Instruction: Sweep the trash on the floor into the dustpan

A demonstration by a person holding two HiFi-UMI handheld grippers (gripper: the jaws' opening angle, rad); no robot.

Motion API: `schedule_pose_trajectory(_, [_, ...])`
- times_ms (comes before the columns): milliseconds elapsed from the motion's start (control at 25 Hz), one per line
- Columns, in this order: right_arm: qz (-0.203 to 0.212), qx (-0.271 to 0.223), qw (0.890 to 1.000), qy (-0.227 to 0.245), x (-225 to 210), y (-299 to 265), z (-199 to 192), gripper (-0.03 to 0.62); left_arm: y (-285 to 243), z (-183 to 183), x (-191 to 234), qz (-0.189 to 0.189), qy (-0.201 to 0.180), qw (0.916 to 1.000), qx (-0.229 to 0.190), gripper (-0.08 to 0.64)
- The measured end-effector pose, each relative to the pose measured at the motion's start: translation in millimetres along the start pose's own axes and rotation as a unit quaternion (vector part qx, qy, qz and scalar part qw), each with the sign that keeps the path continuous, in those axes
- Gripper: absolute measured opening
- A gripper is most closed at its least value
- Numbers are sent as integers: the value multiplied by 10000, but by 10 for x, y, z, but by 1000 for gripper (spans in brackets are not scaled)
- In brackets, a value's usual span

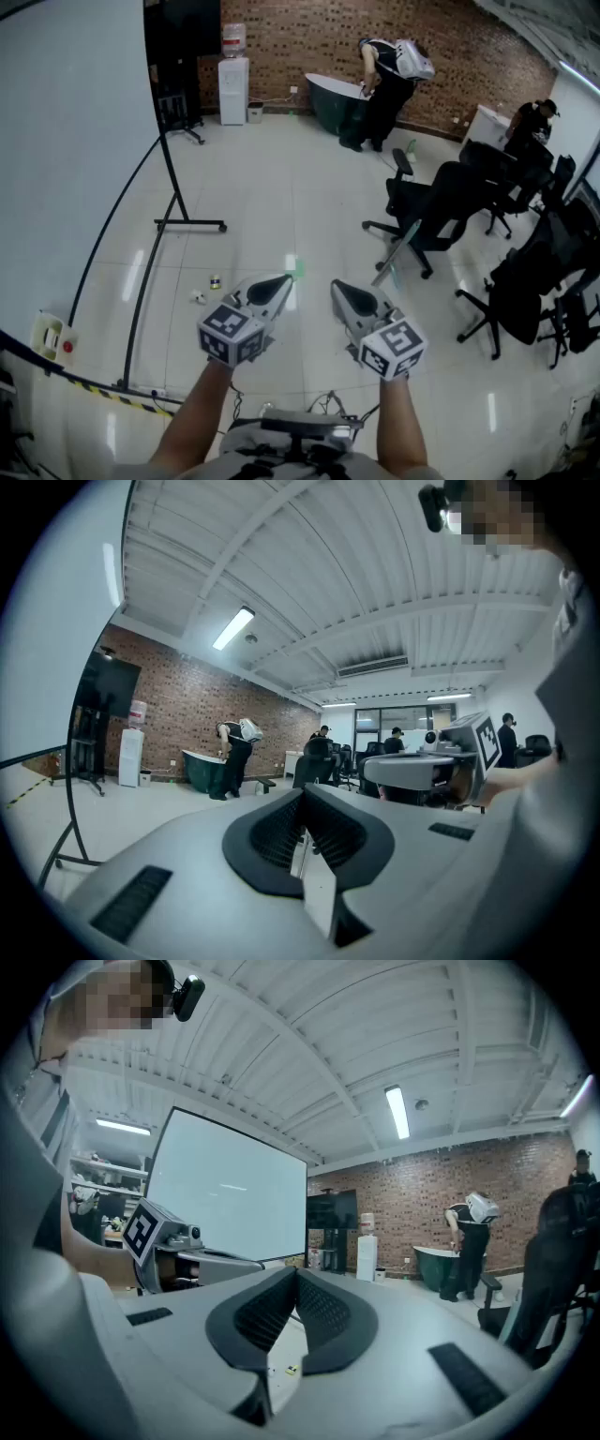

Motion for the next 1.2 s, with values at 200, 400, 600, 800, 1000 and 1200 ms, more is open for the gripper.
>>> schedule_pose_trajectory(200, [-388, 47, 9992, 106, -95, -99, 58, 0, -67, -17, 255, -236, -80, 9996, 92, 6])
schedule_pose_trajectory(400, [-929, 71, 9956, 77, -237, -5, 65, 0, -271, -106, 299, -666, -7, 9976, 202, 6])
schedule_pose_trajectory(600, [-1335, 179, 9909, 32, -473, 101, 39, 0, -665, -123, 287, -1049, 22, 9942, 221, 6])
schedule_pose_trajectory(800, [-1664, 182, 9859, -26, -880, 178, -69, 0, -1235, -179, 257, -1395, -32, 9897, 308, 6])
schedule_pose_trajectory(1000, [-1857, 108, 9824, -188, -1579, 140, -245, 0, -2028, -295, 308, -1684, -208, 9838, 587, 6])
schedule_pose_trajectory(1200, [-2051, 423, 9775, -260, -2201, 85, -467, 0, -2692, -422, 359, -1850, -432, 9769, 976, 6])
Point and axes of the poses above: the fingertips, and each gripper's own axes: y backward along the fingers, x to its left, z out of its top, the point moved 8 cm from there along y, backward along the fingers, and after that the axes turned 4 degrees about -x, right-handed, at the moved point
